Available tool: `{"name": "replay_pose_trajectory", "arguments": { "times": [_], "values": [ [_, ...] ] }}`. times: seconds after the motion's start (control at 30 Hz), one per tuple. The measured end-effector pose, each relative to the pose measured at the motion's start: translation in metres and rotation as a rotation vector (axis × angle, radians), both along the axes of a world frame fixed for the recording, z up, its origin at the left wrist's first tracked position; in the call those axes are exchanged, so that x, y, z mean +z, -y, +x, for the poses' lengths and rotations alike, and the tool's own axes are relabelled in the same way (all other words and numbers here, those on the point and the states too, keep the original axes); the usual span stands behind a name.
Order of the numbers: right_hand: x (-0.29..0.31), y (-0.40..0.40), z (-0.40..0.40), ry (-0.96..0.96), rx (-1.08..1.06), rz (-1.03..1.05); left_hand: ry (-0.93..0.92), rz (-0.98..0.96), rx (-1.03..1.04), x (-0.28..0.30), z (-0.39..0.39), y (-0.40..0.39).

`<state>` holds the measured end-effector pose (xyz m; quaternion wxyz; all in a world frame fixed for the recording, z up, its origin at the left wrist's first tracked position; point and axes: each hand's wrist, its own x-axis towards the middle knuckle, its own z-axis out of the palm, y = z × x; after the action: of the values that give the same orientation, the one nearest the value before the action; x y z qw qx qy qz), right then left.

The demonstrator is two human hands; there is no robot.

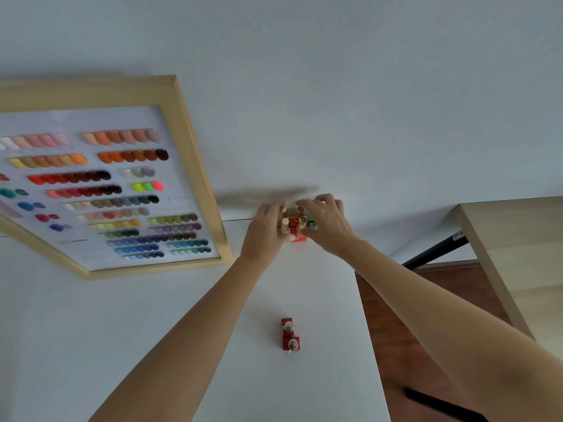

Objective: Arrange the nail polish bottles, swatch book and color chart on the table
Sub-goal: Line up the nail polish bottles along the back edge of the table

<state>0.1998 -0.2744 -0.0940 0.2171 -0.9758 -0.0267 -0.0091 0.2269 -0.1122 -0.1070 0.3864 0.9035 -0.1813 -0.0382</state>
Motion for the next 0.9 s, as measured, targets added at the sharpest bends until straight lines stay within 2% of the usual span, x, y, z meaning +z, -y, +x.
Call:
{"name": "replay_pose_trajectory", "arguments": {
  "times": [0.1,0.17,0.23,0.3,0.4,0.53,0.7,0.9],
  "values": [
    [-0.006,0.01,-0.017,0.151,-0.102,0.125,-0.093,0.045,0.038,-0.016,-0.004,-0.01],
    [-0.018,0.02,-0.031,0.17,-0.267,0.241,-0.202,0.107,0.062,-0.026,-0.004,-0.014],
    [-0.031,0.031,-0.042,0.053,-0.44,0.333,-0.27,0.129,0.087,-0.033,-0.003,-0.013],
    [-0.041,0.038,-0.044,-0.104,-0.507,0.362,-0.281,0.123,0.099,-0.036,-0.002,-0.008],
    [-0.048,0.044,-0.035,-0.209,-0.489,0.411,-0.238,0.062,0.115,-0.038,-0.002,0.003],
    [-0.048,0.047,-0.019,-0.247,-0.434,0.432,-0.193,-0.011,0.155,-0.041,-0.002,0.014],
    [-0.052,0.052,-0.013,-0.215,-0.44,0.49,-0.173,-0.046,0.19,-0.045,0.002,0.018],
    [-0.054,0.049,-0.008,-0.152,-0.422,0.438,-0.155,-0.046,0.225,-0.045,0.003,0.025]
  ]
}}
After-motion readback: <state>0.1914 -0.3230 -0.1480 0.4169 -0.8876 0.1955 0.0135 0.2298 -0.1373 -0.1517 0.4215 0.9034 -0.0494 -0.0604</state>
